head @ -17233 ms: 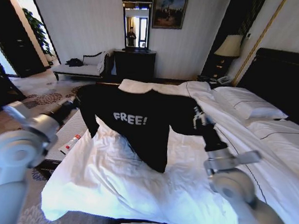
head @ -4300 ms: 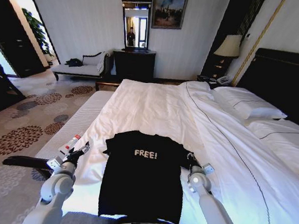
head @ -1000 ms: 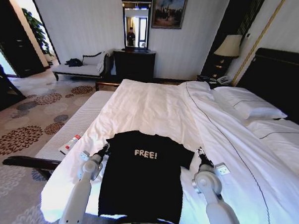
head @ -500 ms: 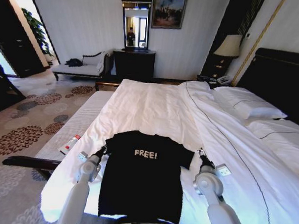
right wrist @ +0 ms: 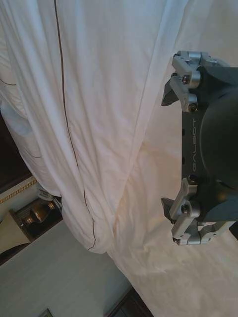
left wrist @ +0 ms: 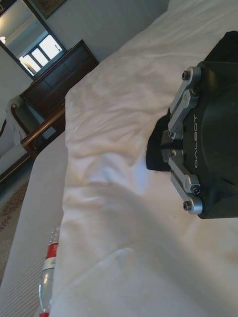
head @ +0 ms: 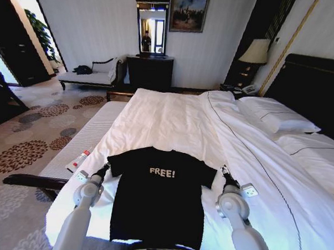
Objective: Fold the clothes on the bed.
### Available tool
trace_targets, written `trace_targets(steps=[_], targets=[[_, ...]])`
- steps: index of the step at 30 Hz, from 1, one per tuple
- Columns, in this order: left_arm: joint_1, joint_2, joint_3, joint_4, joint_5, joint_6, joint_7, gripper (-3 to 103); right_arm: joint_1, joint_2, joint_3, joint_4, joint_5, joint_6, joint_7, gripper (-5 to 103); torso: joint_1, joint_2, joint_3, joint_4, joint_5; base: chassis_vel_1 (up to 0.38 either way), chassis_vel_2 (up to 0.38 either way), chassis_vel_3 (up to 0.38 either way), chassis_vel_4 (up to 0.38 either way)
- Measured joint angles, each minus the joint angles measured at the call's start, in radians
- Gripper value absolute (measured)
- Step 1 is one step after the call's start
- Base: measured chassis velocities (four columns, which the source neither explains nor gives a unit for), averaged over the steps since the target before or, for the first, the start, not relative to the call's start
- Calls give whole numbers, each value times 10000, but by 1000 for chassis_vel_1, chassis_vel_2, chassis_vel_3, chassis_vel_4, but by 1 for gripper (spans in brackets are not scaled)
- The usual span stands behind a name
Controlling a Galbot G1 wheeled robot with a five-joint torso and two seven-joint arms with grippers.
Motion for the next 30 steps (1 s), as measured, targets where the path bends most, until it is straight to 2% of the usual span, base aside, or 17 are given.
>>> trace_targets(steps=[1, 3, 6, 8, 9, 12, 13, 14, 15, 17, 20, 21, 22, 24, 26, 28, 30], targets=[[-74, 5, 14, 49, 74, -2, -48, 15, -24, 5, -4, 26, -21, -2, 4, 100, 0, 0, 0, 0, -1, 0, 0, 0, 0], [-96, 11, 16, 61, 93, -2, -66, 15, -33, 6, -4, 40, -26, -3, 5, 100, 1, 0, 0, -1, -1, 0, 0, 0, 0], [-213, 176, -101, 93, 271, 78, -217, 31, -119, -2, 9, 160, -37, -12, 18, 100, 0, 0, 0, -1, -1, 0, 0, 0, 0], [-219, 243, -205, 68, 298, 120, -260, 31, -136, -8, 29, 202, -37, -15, 28, 100, 0, 0, 0, -1, -2, 0, 0, 0, 0], [-219, 286, -282, 28, 300, 145, -280, 36, -143, -13, 41, 228, -37, -18, 33, 100, 0, 0, 0, 0, -3, 0, 0, 0, 0], [20, 587, -917, -1011, 64, 245, -405, 53, -186, -54, 87, 434, 26, -47, 54, 100, 0, -1, 1, 1, -4, 0, 0, 0, 0], [20, 587, -917, -1011, 64, 245, -405, 53, -186, -54, 87, 434, 26, -47, 54, 100, 0, -1, 1, 1, -4, 0, 0, 0, 0], [109, 644, -1047, -1386, -52, 262, -440, 53, -201, -57, 88, 471, 52, -55, 55, 100, 0, -1, 1, 1, -3, 0, 0, 0, 0], [358, 761, -1293, -2286, -340, 319, -509, 64, -252, -56, 82, 542, 101, -70, 56, 100, 1, 0, 0, 0, 0, 0, 0, 0, 0], [446, 792, -1358, -2566, -424, 338, -521, 64, -271, -54, 76, 562, 114, -75, 56, 100, 0, 0, 0, 0, 0, 0, 0, 0, 0], [1288, 953, -1858, -5233, -1301, 608, -752, 80, -451, 65, -76, 683, 354, -103, 51, 100, -1, 0, -1, 0, 0, 0, 0, 0, 0], [1393, 956, -1918, -5618, -1401, 649, -789, 85, -472, 81, -93, 712, 410, -105, 50, 100, 0, 0, -1, 0, 2, 0, 0, 0, 0], [1393, 956, -1918, -5618, -1401, 649, -789, 85, -472, 81, -93, 712, 410, -105, 50, 100, 0, 0, -1, 0, 2, 0, 0, 0, 0], [1838, 950, -2117, -6948, -1633, 806, -864, 96, -560, 116, -131, 968, 771, -156, 19, 100, 0, 0, -1, -1, 0, 0, 0, 0, 0], [2243, 905, -2237, -7794, -1691, 967, -863, 98, -625, 96, -135, 1165, 1142, -253, -81, 100, 0, 0, -1, 0, 1, 0, 0, 0, 0], [2278, 898, -2245, -7864, -1690, 985, -863, 100, -631, 89, -134, 1183, 1199, -271, -100, 100, -1, 0, -1, 0, 0, 0, 0, 0, 0], [2766, 790, -2276, -8441, -1235, 1317, -937, 100, -635, 22, -163, 1165, 1607, -343, -376, 100, -1, 1, -2, -1, 1, 0, 0, 0, 0]])
